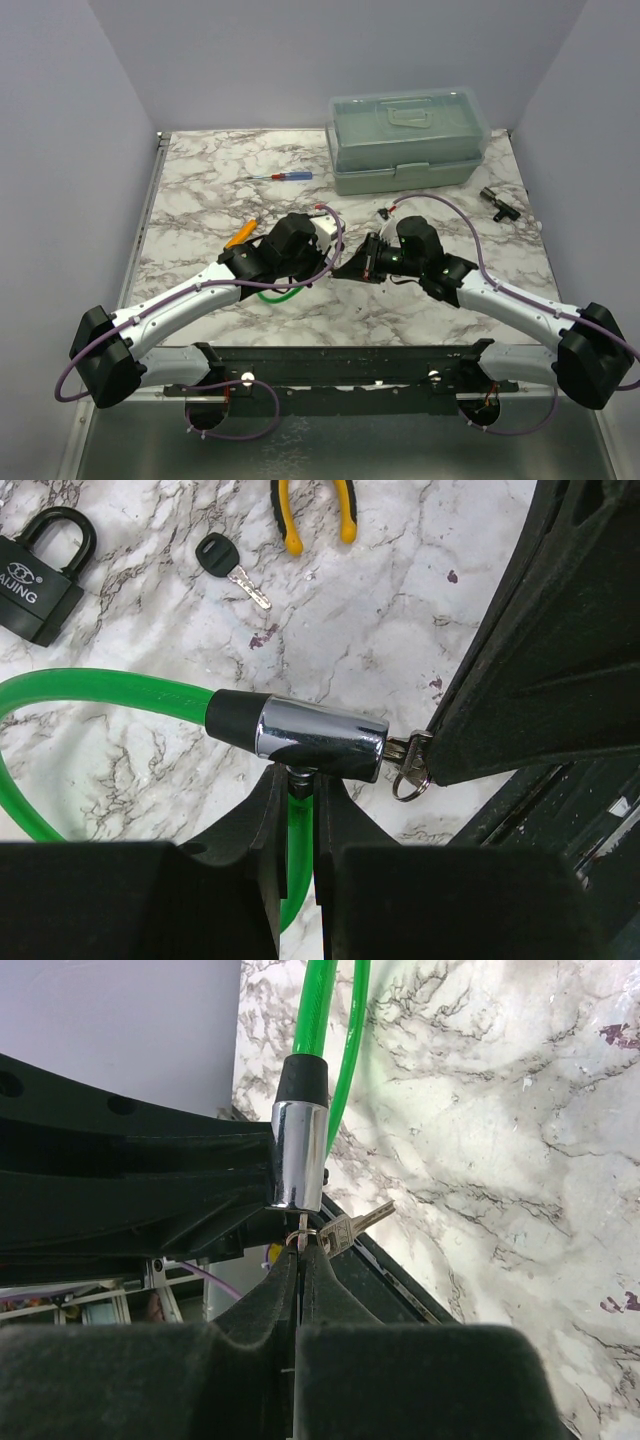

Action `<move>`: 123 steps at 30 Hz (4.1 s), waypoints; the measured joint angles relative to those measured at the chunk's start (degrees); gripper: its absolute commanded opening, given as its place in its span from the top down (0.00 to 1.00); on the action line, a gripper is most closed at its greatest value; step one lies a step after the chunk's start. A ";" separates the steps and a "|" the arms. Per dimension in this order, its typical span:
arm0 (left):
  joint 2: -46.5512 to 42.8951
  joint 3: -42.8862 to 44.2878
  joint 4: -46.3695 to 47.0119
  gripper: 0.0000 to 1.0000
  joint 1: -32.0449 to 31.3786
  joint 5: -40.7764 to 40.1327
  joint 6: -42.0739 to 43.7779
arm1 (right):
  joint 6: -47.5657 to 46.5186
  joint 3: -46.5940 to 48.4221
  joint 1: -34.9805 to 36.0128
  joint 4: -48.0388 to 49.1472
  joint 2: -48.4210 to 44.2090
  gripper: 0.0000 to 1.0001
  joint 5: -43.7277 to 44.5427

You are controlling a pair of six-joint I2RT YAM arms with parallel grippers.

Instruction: Unlock with the key

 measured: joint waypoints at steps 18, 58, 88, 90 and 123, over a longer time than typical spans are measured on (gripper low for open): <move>-1.11 -0.90 -1.03 1.00 -0.11 0.76 1.14 | -0.20 1.14 0.04 -1.53 1.88 1.00 -0.09; 1.01 -0.92 -0.52 1.00 -2.25 -1.46 0.20 | 2.05 -5.49 -0.11 5.75 -0.59 0.87 0.15; -0.96 -1.22 -0.90 1.00 -2.08 -3.37 0.04 | 16.70 -12.07 -0.24 26.40 3.87 1.00 -2.10; -1.38 -1.22 -0.90 1.00 -2.10 -3.41 0.07 | 18.78 -13.49 -0.28 30.14 4.37 1.00 -2.27; -7.69 -3.04 0.81 1.00 -1.20 -12.11 -0.11 | 51.93 -14.23 0.59 82.90 33.40 1.00 -4.11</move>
